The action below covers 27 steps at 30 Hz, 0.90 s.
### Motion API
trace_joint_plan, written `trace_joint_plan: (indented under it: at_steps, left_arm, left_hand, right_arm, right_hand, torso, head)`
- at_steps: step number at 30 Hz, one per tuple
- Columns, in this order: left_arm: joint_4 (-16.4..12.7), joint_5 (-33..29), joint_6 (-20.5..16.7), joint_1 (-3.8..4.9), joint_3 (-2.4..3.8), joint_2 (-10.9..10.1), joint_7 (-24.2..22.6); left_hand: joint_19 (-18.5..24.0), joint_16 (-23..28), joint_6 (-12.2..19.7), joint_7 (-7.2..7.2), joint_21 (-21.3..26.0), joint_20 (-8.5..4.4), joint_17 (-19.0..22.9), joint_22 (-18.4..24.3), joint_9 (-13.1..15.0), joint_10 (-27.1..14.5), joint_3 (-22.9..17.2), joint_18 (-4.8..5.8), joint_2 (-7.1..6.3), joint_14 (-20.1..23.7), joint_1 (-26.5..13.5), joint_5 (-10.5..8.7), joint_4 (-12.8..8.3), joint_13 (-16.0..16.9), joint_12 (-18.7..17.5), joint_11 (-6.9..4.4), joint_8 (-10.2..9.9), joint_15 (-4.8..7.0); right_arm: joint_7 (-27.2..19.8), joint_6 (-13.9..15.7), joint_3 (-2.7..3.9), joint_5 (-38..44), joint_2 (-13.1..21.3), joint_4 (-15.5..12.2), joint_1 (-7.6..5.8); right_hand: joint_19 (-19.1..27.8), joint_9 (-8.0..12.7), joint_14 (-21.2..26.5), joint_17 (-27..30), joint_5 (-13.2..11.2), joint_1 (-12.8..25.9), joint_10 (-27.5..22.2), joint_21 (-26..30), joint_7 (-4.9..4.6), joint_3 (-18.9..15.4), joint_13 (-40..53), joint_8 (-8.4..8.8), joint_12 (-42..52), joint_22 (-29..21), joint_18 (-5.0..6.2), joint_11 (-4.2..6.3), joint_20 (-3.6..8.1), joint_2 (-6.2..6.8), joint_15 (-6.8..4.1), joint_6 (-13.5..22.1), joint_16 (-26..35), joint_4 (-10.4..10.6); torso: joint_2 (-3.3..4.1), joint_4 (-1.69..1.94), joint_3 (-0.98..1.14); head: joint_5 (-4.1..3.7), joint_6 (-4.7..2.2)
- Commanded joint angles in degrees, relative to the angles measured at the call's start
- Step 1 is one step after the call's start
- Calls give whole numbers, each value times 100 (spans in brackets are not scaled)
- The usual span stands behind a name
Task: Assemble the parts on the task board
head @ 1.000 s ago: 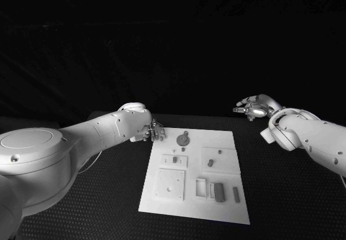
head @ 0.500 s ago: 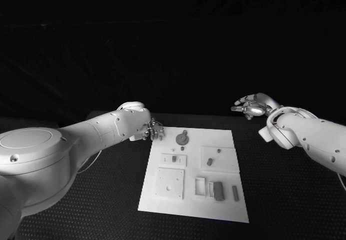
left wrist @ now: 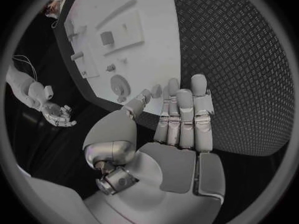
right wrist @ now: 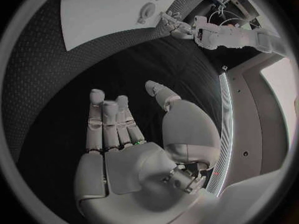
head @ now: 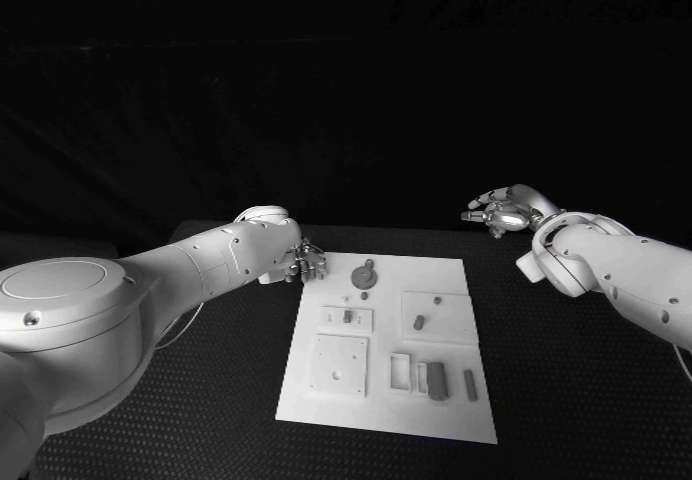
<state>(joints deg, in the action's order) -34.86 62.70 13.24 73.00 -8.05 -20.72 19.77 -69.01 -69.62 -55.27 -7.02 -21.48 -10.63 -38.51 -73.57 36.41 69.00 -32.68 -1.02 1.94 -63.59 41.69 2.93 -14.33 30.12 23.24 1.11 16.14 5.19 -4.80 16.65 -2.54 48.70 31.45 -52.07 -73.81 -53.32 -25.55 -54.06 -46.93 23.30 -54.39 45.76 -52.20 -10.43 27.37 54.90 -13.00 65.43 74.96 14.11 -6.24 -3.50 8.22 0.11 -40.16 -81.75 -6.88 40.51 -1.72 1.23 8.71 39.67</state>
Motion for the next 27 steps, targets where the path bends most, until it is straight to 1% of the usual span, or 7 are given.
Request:
trace_joint_plan:
  at_steps: [1,6,14,18,21,25,27]
  left_arm:
    - [-6,-75,18,-11,-1,22,-77]
    - [9,-133,-31,-14,-1,21,-94]
    - [36,-234,-26,-14,0,12,-111]
    - [34,-239,-47,-14,0,-2,-145]
    - [35,-297,-80,-13,0,-18,-156]
    - [6,-336,-134,-13,1,-52,-161]
    - [-49,-432,-183,-13,4,-89,-144]
  left_hand:
    - [-23,-37,-35,-4,37,-2,11,-10,7,39,-14,-133,27,4,68,-11,-38,-11,-42,-7,-14,-5]
    - [-33,-42,-33,-7,43,-1,12,-22,10,43,-30,-134,127,-3,169,-10,-67,-22,-60,-4,-21,-8]
    - [-58,-65,-50,-5,49,0,10,-52,20,65,-49,-135,340,-23,367,-10,-143,-39,-88,-4,-26,-9]
    - [-84,-90,-96,10,39,-4,3,-76,32,107,-57,-137,437,-44,472,-9,-172,-42,-89,-16,-9,1]
    - [-107,-115,-213,51,29,-13,-1,-102,54,188,-53,-135,537,-70,532,-8,-173,-47,-94,-44,41,24]
    - [-168,-154,-303,88,1,-41,-7,-140,55,301,-70,-138,559,-127,585,-9,-162,-55,-120,-80,58,60]
    - [-208,-169,-376,116,-12,-59,-4,-164,57,399,-160,-136,515,-161,631,-14,-102,-63,-145,-107,72,86]
  right_arm:
    - [-49,-44,3,0,-9,-6,1]
    - [-49,-51,3,0,-19,1,1]
    - [-48,-60,3,0,-19,17,1]
    - [-43,-69,3,0,-16,20,1]
    - [-41,-69,3,0,-14,21,1]
    - [-39,-70,3,0,-1,15,1]
    - [-37,-75,3,0,6,16,1]
  right_hand:
    - [16,9,41,8,12,41,-37,28,-224,30,-9,-23,-23,-6,89,-5,-11,-20,4,7,16,2]
    - [15,10,40,8,12,44,-36,29,-224,29,-12,-24,-23,-6,89,-5,-12,-22,4,7,16,5]
    - [14,11,39,9,12,47,-35,31,-224,27,-17,-25,-22,-6,89,-5,-13,-23,4,8,16,7]
    - [13,12,38,9,12,49,-34,32,-224,26,-19,-26,-22,-6,89,-5,-13,-22,4,8,16,8]
    - [13,12,38,10,12,50,-33,33,-224,25,-21,-26,-21,-6,89,-5,-14,-23,4,9,16,8]
    - [12,13,37,10,12,49,-33,34,-224,25,-22,-27,-21,-6,89,-5,-14,-22,4,10,16,7]
    - [12,13,37,10,12,48,-32,34,-224,25,-23,-27,-20,-6,89,-5,-14,-22,4,10,16,7]
  torso:
    - [-1,2,4]
    - [-1,3,1]
    - [-1,3,4]
    - [-2,3,2]
    - [-4,5,2]
    - [-5,5,1]
    - [-4,6,0]
  head:
    - [-5,7]
    - [-7,17]
    - [-9,29]
    - [-13,37]
    - [-16,41]
    - [-16,42]
    - [-22,45]
